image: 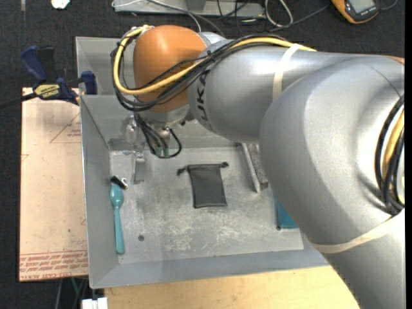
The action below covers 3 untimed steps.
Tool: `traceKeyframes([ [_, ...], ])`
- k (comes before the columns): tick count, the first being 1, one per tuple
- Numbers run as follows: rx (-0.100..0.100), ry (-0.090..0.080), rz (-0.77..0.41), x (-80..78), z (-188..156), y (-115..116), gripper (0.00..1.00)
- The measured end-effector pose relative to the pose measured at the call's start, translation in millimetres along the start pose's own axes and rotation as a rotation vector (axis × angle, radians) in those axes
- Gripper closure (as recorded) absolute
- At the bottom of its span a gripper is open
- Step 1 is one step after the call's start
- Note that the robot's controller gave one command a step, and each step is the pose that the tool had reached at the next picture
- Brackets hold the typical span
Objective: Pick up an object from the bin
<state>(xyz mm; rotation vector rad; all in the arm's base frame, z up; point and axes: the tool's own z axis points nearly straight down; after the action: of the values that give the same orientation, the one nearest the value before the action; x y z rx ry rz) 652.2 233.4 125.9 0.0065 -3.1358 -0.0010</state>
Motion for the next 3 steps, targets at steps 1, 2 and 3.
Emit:
traceKeyframes([
  [1, -0.002, -0.007, 0.003, -2.1, -5.7, -0.8, 0.00],
  [2, -0.004, -0.011, -0.169, 10.4, 24.7, -41.5, 0.00],
  [3, 0.001, -0.005, -0.344, 12.8, 47.7, -84.6, 0.00],
])
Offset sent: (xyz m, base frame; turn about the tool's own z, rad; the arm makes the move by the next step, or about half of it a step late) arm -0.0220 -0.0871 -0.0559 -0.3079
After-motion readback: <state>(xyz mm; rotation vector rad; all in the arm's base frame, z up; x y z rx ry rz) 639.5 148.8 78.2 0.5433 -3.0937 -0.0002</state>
